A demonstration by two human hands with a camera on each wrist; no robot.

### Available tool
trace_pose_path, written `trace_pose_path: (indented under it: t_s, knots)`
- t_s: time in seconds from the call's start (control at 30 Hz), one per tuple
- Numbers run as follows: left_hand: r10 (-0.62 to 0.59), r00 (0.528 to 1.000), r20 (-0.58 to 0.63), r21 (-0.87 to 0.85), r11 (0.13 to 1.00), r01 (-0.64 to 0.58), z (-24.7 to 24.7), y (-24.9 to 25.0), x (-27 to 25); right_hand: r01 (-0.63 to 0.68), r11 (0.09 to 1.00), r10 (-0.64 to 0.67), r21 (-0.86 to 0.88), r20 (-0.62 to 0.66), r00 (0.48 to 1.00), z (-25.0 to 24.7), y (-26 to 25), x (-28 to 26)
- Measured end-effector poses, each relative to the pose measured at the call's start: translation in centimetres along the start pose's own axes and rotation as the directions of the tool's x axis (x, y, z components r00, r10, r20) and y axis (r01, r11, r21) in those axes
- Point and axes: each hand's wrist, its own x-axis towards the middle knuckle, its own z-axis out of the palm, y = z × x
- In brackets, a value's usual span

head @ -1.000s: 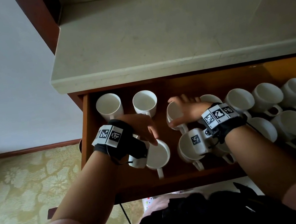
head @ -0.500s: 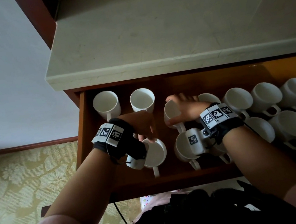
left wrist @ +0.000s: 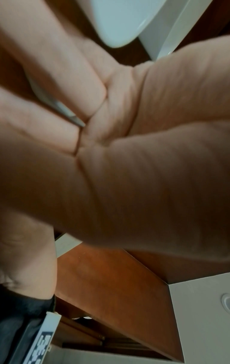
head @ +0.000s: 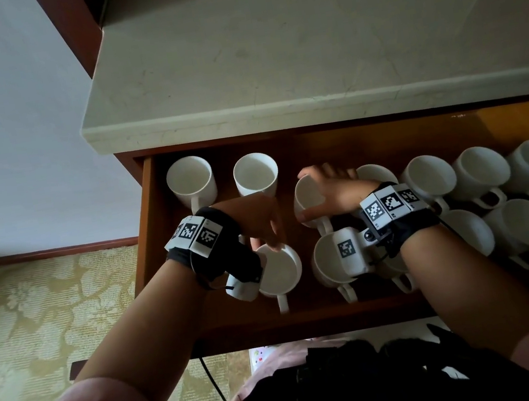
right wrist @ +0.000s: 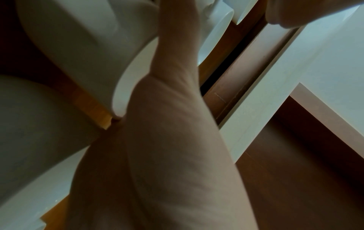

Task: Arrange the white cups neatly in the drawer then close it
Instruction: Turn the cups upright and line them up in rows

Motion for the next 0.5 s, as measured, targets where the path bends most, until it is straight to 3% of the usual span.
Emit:
trace_pose_path:
  t_s: [0.2,0.3,0.4,0.5]
  knots:
    - [-0.013,0.999,0.04,-0.038,0.999,0.015,-0.2,-0.1,0.0,-0.005,1.0,0.005,-0.002,-0.006,1.0,0.0,-0.1,-0.2]
    - [-0.025,1.0,0.019,-0.149,0.988,0.028,-0.4,-0.4,-0.3,-0.009,1.0,0.009,0.003,-0.001,1.0,-0.1,-0.1,-0.2]
    - [0.023,0.991,-0.129,-0.192,0.98,-0.048,-1.4,-0.7,-1.2,-0.017,1.0,0.017,0.004,-0.003,1.0,-0.2,-0.3,-0.4]
    - [0.078,0.911,-0.404,-0.112,0.985,-0.134,-2.2,-1.3,-1.6,-0.022,1.0,0.022,0.004,-0.009,1.0,-0.1,-0.3,-0.3]
